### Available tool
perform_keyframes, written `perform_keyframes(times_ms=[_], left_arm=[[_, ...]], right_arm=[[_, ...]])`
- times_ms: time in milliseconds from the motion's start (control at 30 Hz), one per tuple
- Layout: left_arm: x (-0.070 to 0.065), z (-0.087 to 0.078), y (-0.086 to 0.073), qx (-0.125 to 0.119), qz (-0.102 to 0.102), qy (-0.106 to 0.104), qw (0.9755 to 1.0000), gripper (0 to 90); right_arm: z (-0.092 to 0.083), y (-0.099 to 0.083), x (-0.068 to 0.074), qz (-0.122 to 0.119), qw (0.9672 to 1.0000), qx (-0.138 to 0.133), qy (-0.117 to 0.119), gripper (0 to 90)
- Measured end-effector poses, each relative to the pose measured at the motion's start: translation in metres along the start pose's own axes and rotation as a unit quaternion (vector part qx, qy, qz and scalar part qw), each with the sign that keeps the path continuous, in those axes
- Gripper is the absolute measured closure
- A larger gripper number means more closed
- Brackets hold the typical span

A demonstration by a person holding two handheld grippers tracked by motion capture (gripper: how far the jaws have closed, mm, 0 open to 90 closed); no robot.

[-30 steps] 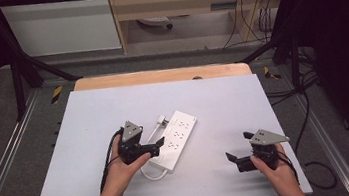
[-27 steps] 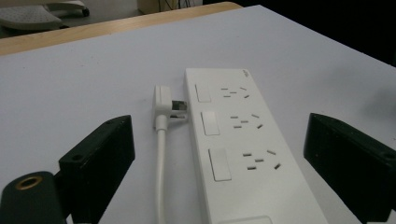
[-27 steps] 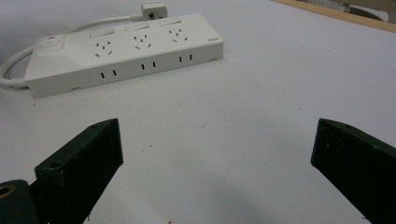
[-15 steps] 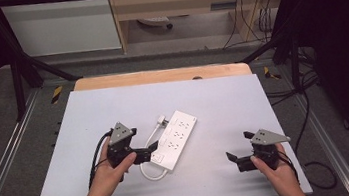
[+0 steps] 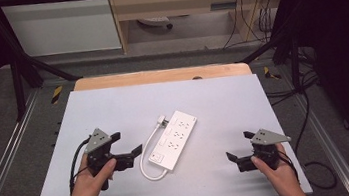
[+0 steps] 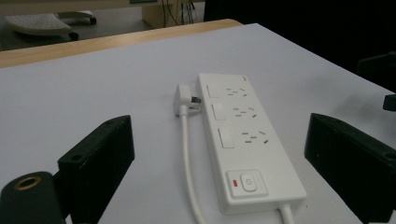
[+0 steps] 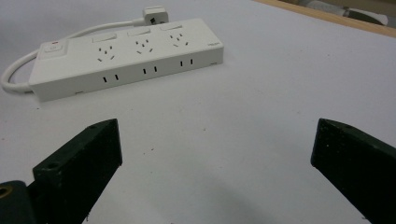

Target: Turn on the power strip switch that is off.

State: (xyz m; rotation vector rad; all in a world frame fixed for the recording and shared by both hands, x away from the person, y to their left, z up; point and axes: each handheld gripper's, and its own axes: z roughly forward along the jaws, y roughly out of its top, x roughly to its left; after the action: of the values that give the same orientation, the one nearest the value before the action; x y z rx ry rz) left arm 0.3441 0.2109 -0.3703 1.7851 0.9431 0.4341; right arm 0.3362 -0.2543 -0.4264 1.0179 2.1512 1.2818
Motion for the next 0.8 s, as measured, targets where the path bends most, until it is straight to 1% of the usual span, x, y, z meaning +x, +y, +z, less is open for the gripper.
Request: perform_keyframes(times_ms=[133, 200, 233, 267, 367, 467, 600, 667, 700, 733, 800], left_arm=[[0.007, -0.017, -0.008, -0.009, -0.002, 0.007, 0.9999, 8.5], [0.009, -0.025, -0.01, -0.014, -0.003, 0.017, 0.9998, 8.3], [0.01, -0.029, -0.012, -0.017, -0.005, 0.016, 0.9997, 8.4], [0.011, -0.032, -0.013, -0.02, -0.006, 0.019, 0.9996, 8.3], [0.014, -0.041, -0.019, -0.024, -0.013, 0.022, 0.9994, 7.9], [0.017, -0.047, -0.027, -0.024, -0.008, 0.031, 0.9992, 8.3], [0.018, -0.052, -0.037, -0.021, -0.006, 0.035, 0.9991, 8.5], [0.019, -0.054, -0.042, -0.016, -0.003, 0.044, 0.9989, 8.5], [0.02, -0.054, -0.047, -0.008, 0.006, 0.049, 0.9988, 8.5], [0.021, -0.054, -0.052, -0.001, 0.01, 0.048, 0.9988, 8.4], [0.023, -0.052, -0.061, 0.015, 0.011, 0.049, 0.9987, 8.4]], right_arm=[[0.0, 0.0, -0.001, -0.001, 1.0, 0.0, -0.002, 2.4], [0.0, 0.0, -0.001, 0.0, 1.0, 0.001, -0.002, 2.4], [0.0, 0.0, 0.0, -0.001, 1.0, 0.001, -0.001, 2.4], [0.0, 0.0, 0.0, -0.001, 1.0, 0.001, -0.001, 2.4], [0.0, 0.0, 0.0, -0.002, 1.0, 0.0, -0.001, 2.4], [0.0, 0.0, -0.001, 0.001, 1.0, 0.0, -0.002, 2.4], [0.0, 0.0, -0.002, 0.001, 1.0, 0.0, -0.004, 2.4], [0.0, -0.001, -0.001, 0.003, 1.0, 0.001, -0.004, 2.4], [0.0, -0.001, -0.001, 0.004, 1.0, 0.001, -0.004, 2.4], [0.0, -0.001, -0.001, 0.005, 1.0, 0.002, -0.004, 2.4], [0.001, -0.002, -0.002, 0.005, 1.0, 0.004, -0.007, 2.4]])
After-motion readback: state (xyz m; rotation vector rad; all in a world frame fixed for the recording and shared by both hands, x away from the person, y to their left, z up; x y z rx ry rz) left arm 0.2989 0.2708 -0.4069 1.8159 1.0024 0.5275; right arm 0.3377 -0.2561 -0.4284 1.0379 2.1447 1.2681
